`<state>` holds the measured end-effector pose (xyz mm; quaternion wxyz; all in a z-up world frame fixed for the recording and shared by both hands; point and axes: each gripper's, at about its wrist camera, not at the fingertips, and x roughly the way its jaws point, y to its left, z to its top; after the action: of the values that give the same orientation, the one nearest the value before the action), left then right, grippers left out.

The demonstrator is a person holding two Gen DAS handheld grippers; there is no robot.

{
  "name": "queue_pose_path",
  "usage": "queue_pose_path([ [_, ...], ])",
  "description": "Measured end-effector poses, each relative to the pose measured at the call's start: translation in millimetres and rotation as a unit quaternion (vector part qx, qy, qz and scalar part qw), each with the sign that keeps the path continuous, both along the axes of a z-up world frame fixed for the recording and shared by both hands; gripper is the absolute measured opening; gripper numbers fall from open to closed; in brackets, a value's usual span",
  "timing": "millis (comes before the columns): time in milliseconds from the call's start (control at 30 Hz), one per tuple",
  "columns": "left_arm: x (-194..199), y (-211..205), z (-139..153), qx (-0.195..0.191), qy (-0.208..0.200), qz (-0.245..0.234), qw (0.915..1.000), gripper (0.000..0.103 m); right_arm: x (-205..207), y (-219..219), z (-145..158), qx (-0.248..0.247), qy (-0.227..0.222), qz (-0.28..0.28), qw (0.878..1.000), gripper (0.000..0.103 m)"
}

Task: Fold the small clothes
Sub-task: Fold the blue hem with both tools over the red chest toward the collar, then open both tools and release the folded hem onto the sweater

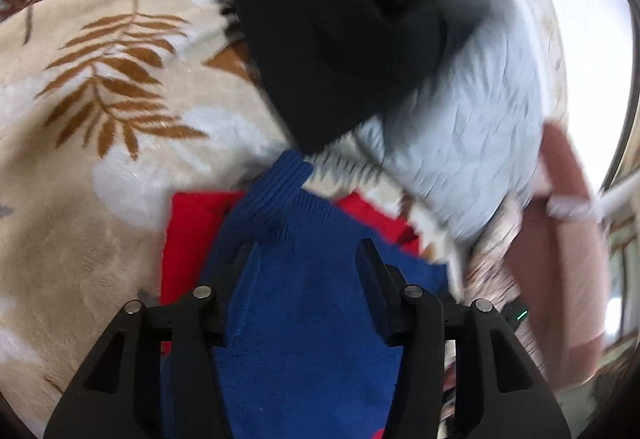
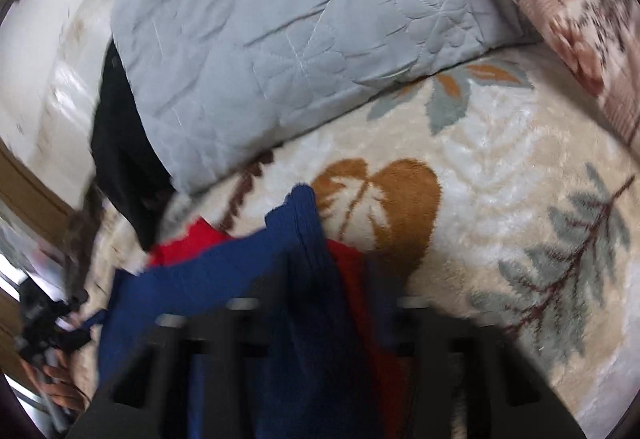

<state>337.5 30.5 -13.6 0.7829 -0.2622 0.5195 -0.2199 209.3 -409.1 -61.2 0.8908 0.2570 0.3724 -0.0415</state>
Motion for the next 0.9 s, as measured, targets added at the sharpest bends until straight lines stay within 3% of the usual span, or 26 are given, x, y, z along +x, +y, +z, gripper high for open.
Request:
queue_pose_path([
  [100,-5,-17,-6,0.061,-0.022,-0.013,0.9978,0.048,-16,-10,2,0.014,-0.033,-0.027,0.999,0.013],
  [167,-6,-27,-11,0.102,-0.039,-0.018,0.9939,0.048,-12,-16,-14,0.034,0.005,-0.040,0.999,0.013],
  [233,-10,-35,-8,0.143,-0.054,-0.028,0.9878,0.048,-14,-19,-15,0.048,0.008,-0.043,0.998,0.015],
  [333,-19,-30,7,0.158,-0.064,-0.030,0.9849,0.047,-36,-22,7,0.061,-0.024,-0.074,0.995,0.023],
  [400,-31,-21,20,0.152,-0.084,-0.028,0.9844,0.047,-56,-14,21,0.074,-0.068,-0.044,0.994,0.023],
  [467,-50,-14,29,0.166,-0.112,-0.035,0.9792,0.049,-70,-1,26,0.062,-0.078,-0.014,0.995,0.023],
  [533,-61,-13,24,0.196,-0.112,-0.034,0.9736,0.055,-79,16,14,0.047,-0.058,0.014,0.997,0.023],
  [600,-58,-10,3,0.220,-0.073,-0.030,0.9722,0.055,-74,27,-10,0.035,0.012,0.017,0.999,0.020],
  [633,-53,-4,-14,0.221,-0.032,-0.024,0.9745,0.058,-76,29,-14,0.032,0.012,0.013,0.999,0.020],
  [667,-51,10,-24,0.176,0.001,-0.009,0.9843,0.058,-84,31,-8,0.029,-0.005,0.002,1.000,0.019],
  [733,-57,31,-18,0.130,0.021,0.029,0.9908,0.057,-94,33,2,0.038,0.005,-0.005,0.999,0.024],
  [800,-70,40,-6,0.117,0.020,0.031,0.9924,0.054,-115,36,12,0.038,-0.017,-0.006,0.999,0.024],
  [900,-96,37,10,0.134,-0.013,0.019,0.9907,0.055,-140,44,4,0.034,-0.014,-0.010,0.999,0.023],
])
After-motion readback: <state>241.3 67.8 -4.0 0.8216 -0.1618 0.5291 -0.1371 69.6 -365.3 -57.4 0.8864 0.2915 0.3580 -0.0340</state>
